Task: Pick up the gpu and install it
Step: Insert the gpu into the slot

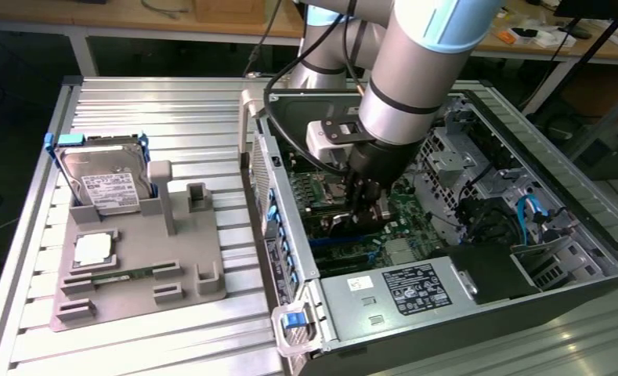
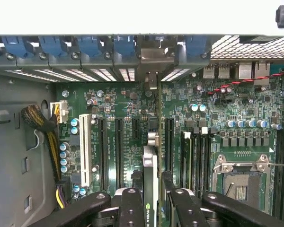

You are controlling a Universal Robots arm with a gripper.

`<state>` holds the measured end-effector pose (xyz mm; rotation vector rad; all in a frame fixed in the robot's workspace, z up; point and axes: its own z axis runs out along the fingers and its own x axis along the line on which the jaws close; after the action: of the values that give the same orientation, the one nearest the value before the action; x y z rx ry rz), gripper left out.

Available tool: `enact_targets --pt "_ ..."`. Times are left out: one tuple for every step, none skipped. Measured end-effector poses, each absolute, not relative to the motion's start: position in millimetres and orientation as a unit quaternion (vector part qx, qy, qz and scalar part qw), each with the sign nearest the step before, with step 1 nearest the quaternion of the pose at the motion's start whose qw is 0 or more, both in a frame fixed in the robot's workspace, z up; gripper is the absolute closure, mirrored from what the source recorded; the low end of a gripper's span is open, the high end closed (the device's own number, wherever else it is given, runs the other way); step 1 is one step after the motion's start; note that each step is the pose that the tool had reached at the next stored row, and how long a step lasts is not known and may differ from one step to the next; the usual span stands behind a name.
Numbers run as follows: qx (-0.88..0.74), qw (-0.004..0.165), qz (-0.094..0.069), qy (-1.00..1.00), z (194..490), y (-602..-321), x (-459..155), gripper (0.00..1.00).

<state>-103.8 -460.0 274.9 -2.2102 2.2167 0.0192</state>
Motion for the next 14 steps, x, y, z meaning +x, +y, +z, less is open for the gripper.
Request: enact_targets --pt "-0.706 0.004 0.007 0.708 274.9 -460.0 -103.8 0.73" --pt "-0.706 0.004 0.008 0.708 274.9 -460.1 -104.0 0.73" --pt "-0.706 0.004 0.008 0.708 274.8 -460.1 -104.0 0.73" --pt "-0.706 0.004 0.008 0.708 274.5 -460.0 -104.0 0.73" --pt "-0.706 0.004 0.008 0.708 274.2 -460.0 -104.0 0.73" --pt "-0.706 0.004 0.008 0.708 273.8 -460.0 -103.9 0.73" --pt "-0.706 0.004 0.008 0.708 273.3 -460.0 -103.9 0.73" --pt "-0.706 0.004 0.008 0.708 273.0 -460.0 -103.9 0.73" --pt "-0.706 0.004 0.008 0.708 272.6 -460.0 -103.9 0.73" --pt "-0.706 0.004 0.008 0.708 272.2 -460.0 -103.9 0.73" --pt "-0.706 0.004 0.008 0.708 271.8 -460.0 -103.9 0.73" --pt "-0.706 0.004 0.008 0.708 271.3 -460.0 -103.9 0.73" --pt "-0.706 0.004 0.008 0.708 271.0 -460.0 -103.9 0.73" --pt "-0.706 0.004 0.008 0.708 270.5 -460.0 -103.9 0.73"
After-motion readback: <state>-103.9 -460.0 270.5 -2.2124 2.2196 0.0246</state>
